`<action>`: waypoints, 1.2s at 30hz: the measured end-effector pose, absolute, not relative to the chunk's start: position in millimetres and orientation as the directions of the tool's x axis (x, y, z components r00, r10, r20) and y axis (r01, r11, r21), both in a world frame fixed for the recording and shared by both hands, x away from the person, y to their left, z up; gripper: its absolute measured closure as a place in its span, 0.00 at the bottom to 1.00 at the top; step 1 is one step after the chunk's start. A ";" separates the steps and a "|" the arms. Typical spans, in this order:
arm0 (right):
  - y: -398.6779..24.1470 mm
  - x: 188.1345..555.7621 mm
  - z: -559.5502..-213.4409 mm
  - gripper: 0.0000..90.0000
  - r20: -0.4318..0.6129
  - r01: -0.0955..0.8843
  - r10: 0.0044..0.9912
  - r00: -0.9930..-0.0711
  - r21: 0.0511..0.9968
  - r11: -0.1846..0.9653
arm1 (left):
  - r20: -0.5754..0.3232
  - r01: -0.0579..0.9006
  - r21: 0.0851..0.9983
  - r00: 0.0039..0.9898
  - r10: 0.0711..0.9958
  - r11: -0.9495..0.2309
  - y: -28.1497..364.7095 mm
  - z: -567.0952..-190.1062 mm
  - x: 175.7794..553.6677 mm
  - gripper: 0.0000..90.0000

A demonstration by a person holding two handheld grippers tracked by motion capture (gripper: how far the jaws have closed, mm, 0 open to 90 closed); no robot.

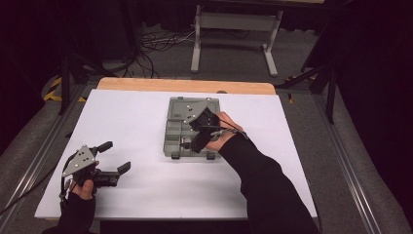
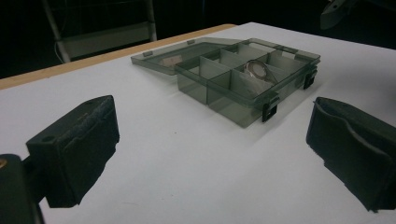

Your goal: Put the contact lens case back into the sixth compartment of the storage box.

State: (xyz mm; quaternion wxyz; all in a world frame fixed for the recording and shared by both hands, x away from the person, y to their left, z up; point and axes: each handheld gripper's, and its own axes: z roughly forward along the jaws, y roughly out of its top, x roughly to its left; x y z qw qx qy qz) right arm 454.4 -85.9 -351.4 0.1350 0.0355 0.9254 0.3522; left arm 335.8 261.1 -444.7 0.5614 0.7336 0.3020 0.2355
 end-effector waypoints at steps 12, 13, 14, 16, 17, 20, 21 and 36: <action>-106.2 436.0 -342.1 0.00 -0.233 -0.031 0.190 -0.954 0.705 0.709 | 0.008 0.177 0.966 0.706 0.708 -0.188 260.6 -445.0 336.0 0.04; -107.9 435.1 -341.6 0.00 -0.231 -0.030 0.193 -0.954 0.709 0.705 | 0.009 0.178 0.966 0.705 0.709 -0.190 260.7 -444.9 335.8 0.04; -110.1 433.7 -341.0 0.00 -0.228 -0.025 0.198 -0.953 0.713 0.700 | 0.008 0.180 0.965 0.705 0.709 -0.190 260.6 -445.0 335.7 0.04; -114.9 430.4 -340.1 0.00 -0.232 -0.020 0.213 -0.949 0.720 0.694 | 0.008 0.180 0.965 0.706 0.709 -0.190 260.7 -445.2 335.6 0.04; -116.6 429.2 -339.8 0.00 -0.233 -0.016 0.221 -0.947 0.722 0.691 | 0.008 0.180 0.965 0.706 0.708 -0.190 260.6 -445.2 335.5 0.04; -125.0 423.5 -339.3 0.00 -0.233 -0.005 0.250 -0.940 0.740 0.673 | 0.010 0.180 0.965 0.705 0.709 -0.192 260.6 -445.5 335.5 0.04; -127.3 421.8 -339.4 0.00 -0.231 -0.001 0.257 -0.938 0.745 0.667 | 0.007 0.182 0.965 0.705 0.709 -0.191 260.5 -445.6 335.3 0.04; -172.0 391.9 -349.6 0.01 -0.204 0.046 0.368 -0.907 0.822 0.568 | 0.002 0.187 0.964 0.704 0.710 -0.187 261.1 -447.3 336.3 0.04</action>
